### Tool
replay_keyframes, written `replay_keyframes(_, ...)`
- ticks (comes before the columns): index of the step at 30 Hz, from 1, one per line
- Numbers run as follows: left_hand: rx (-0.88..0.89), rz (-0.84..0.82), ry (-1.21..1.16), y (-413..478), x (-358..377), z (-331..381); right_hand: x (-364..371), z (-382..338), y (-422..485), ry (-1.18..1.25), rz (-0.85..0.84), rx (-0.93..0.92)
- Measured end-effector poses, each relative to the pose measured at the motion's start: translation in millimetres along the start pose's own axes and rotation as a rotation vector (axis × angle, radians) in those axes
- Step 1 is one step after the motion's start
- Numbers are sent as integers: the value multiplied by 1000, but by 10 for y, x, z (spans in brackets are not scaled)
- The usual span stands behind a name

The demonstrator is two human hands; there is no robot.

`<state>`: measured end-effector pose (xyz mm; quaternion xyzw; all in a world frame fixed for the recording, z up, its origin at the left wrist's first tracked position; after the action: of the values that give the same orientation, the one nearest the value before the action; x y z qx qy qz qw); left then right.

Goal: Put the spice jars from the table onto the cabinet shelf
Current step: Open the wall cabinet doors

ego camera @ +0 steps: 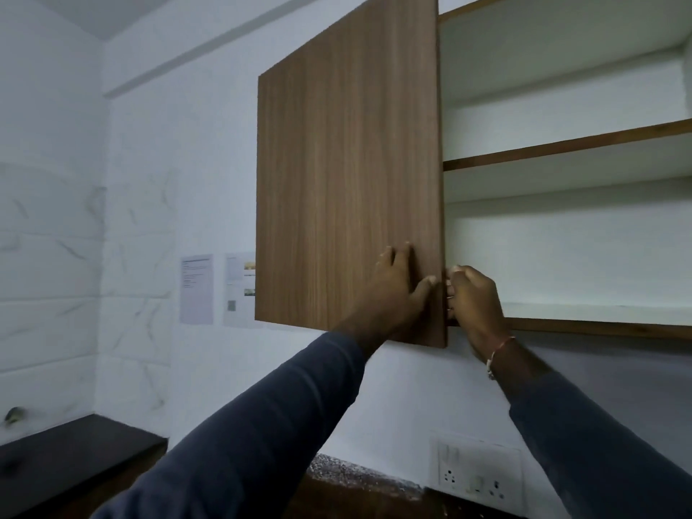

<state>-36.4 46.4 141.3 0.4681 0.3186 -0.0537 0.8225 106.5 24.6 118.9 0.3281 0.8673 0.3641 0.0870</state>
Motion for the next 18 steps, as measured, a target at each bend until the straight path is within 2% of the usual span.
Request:
replay_keyframes(2,-7,118,-33,-76,-205,160,113,-255,-240,42,-32,-97)
replay_keyframes(6,99,318,-33,-312,-783,334,458,-726,-715,174,-133,-302)
replay_keyframes(10,162,446,-12,-606,-1360,310,922,-1092,-1027,362,-271,-392)
replay_keyframes(14,156,471,114,-838,-1728,225,1368,-1300,-1276,576,-382,-450)
replay_keyframes(18,116,552,376,-1089,-2148,63,1855,-1334,-1395,524,-535,-425)
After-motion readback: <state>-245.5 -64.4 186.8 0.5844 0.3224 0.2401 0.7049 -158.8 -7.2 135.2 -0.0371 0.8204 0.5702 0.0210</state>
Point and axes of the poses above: each hand's wrist, its own y-axis towards the middle knuckle, its own x-axis out of the palm, z = x × y, the point moved 6 cm from there along y, towards the middle knuckle, and after that the axes turned 2 degrees about -x, right-handed, at the moved point
